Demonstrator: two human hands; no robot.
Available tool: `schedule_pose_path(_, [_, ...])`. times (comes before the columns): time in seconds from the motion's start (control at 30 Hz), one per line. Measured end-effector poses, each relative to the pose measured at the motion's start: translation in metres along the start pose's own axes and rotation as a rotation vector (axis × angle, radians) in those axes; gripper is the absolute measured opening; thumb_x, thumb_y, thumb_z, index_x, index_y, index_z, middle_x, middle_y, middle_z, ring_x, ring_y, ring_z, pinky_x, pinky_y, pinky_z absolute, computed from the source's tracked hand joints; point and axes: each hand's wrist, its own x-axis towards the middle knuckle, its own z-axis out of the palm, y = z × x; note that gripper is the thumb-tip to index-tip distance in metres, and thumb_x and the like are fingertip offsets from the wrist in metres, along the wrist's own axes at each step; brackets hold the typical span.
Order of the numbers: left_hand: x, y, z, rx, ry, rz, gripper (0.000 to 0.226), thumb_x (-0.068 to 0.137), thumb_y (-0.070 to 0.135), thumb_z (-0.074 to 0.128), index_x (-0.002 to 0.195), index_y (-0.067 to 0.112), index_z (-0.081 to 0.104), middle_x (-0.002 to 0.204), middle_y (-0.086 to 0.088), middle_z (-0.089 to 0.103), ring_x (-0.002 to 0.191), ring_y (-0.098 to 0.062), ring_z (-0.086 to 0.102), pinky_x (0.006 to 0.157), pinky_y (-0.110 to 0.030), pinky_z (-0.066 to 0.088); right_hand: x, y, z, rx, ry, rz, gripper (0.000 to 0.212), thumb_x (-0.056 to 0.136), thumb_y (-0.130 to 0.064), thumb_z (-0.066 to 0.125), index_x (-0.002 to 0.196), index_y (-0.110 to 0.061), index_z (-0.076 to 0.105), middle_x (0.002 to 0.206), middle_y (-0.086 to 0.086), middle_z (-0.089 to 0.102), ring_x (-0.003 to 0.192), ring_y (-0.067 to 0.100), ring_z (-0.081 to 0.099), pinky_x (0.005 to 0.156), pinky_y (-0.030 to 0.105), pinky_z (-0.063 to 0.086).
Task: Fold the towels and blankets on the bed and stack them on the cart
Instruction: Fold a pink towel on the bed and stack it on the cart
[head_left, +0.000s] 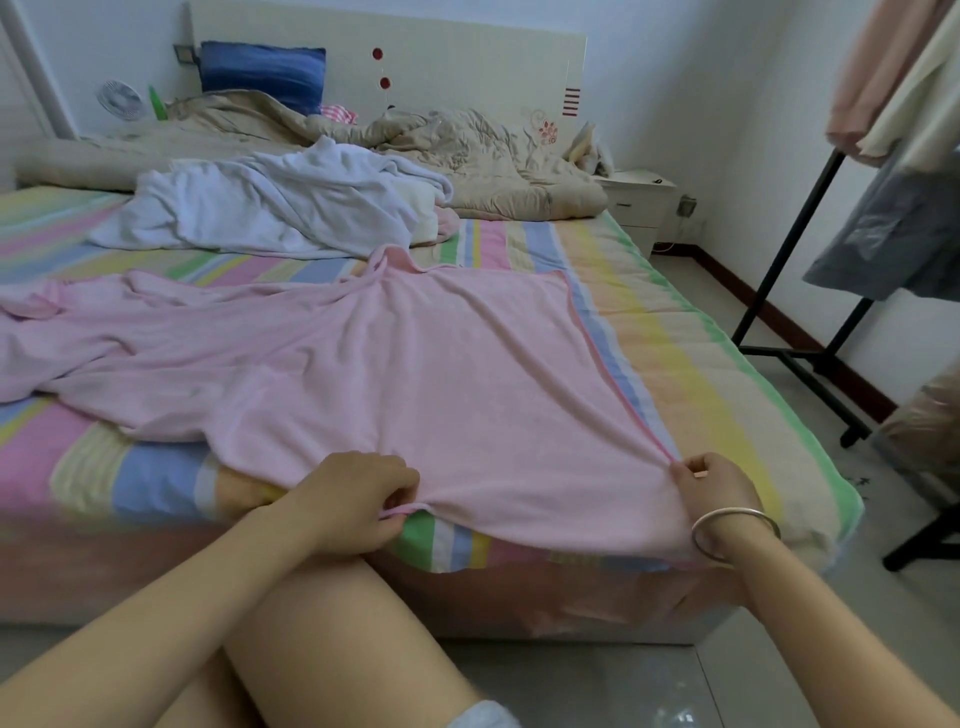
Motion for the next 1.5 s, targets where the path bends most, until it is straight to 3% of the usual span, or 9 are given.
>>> schedule_pose_path(0.2, [0.003,-0.001,-0.012,-0.113,-0.093,-0.097,0.033,0.081,0.05,0.05,0.072,0.021,0.061,0.067,0.009,0.061,0.067,-0.009,0.055,0.062,-0.023,0.043,-0.007,0.004,0.006,-0.229,0.109,-0.062,0.011,0.088,-0.03,0.057,0.098,-0.025,0.056,0.106,0.006,0.065,0.096,0.032,0.06,0.076,0.036,0.046])
schedule_pose_path(0.43, [0.017,0.007,-0.002,-0.102,0.248,-0.212,0.025,0.088,0.042,0.041,0.082,0.027,0.061,0.075,0.009,0.059,0.071,-0.016,0.056,0.064,-0.031,0.045,-0.02,-0.029,0.04,-0.221,0.159,-0.537,0.04,0.082,-0.02,0.062,0.121,-0.01,0.061,0.13,0.018,0.053,0.118,0.041,0.048,0.095,0.048,0.043])
schedule_pose_path(0.63, [0.032,0.002,-0.003,-0.219,0.271,-0.239,0.006,0.089,0.028,0.056,0.091,0.031,0.061,0.09,0.011,0.061,0.081,-0.009,0.06,0.075,-0.033,0.049,-0.037,-0.066,0.086,-0.496,-0.238,-0.748,0.098,0.069,-0.073,-0.012,0.152,-0.032,0.02,0.162,0.0,0.005,0.149,0.024,-0.003,0.119,0.043,0.0])
schedule_pose_path(0.7, [0.033,-0.004,-0.003,-0.231,0.276,-0.195,0.012,0.085,0.044,0.057,0.09,0.033,0.059,0.091,0.013,0.06,0.081,-0.006,0.058,0.074,-0.032,0.048,-0.045,-0.075,0.096,-0.448,-0.271,-0.783,0.093,0.071,-0.071,-0.003,0.15,-0.031,0.027,0.161,0.0,0.014,0.148,0.024,0.004,0.119,0.044,0.003])
schedule_pose_path(0.8, [0.023,-0.01,0.0,-0.099,0.128,-0.02,0.054,0.066,0.077,0.05,0.098,0.033,0.055,0.097,0.016,0.053,0.087,-0.004,0.049,0.075,-0.027,0.041,-0.058,-0.083,0.109,-0.256,-0.088,-0.996,0.068,0.079,-0.07,0.038,0.124,-0.023,0.057,0.134,0.003,0.052,0.125,0.025,0.045,0.104,0.042,0.038])
schedule_pose_path(0.97, [0.012,-0.023,0.001,-0.088,0.169,-0.002,0.031,0.076,0.046,0.047,0.099,0.028,0.056,0.099,0.011,0.056,0.09,-0.014,0.056,0.073,-0.034,0.048,-0.077,-0.092,0.125,-0.304,-0.053,-1.296,0.051,0.059,-0.049,0.077,0.095,-0.02,0.057,0.095,0.0,0.055,0.083,0.023,0.052,0.067,0.034,0.045])
schedule_pose_path(1.13, [0.021,-0.034,-0.021,-0.162,0.342,-0.274,0.02,0.081,0.023,0.05,0.096,0.029,0.061,0.095,0.008,0.066,0.086,-0.023,0.062,0.073,-0.038,0.049,-0.061,-0.104,0.114,0.052,-0.183,-0.834,0.024,0.085,-0.031,0.048,0.089,-0.017,0.067,0.084,0.005,0.068,0.081,0.028,0.061,0.063,0.032,0.037])
schedule_pose_path(1.27, [0.022,-0.043,-0.02,-0.071,0.435,-0.401,0.033,0.078,0.006,0.06,0.109,0.018,0.059,0.109,-0.001,0.061,0.093,-0.028,0.06,0.075,-0.04,0.048,-0.046,-0.106,0.107,0.285,-0.286,-0.495,0.009,0.094,-0.023,0.054,0.097,-0.021,0.062,0.073,-0.003,0.062,0.069,0.017,0.058,0.066,0.029,0.04])
schedule_pose_path(1.5, [0.012,-0.042,-0.015,0.197,0.613,-0.408,0.025,0.074,0.013,0.073,0.07,0.016,0.049,0.066,-0.003,0.052,0.058,-0.029,0.054,0.045,-0.032,0.034,-0.044,-0.111,0.107,0.278,-0.234,-0.377,0.007,0.09,-0.022,0.057,0.095,-0.023,0.053,0.085,-0.005,0.062,0.081,0.019,0.056,0.071,0.031,0.041])
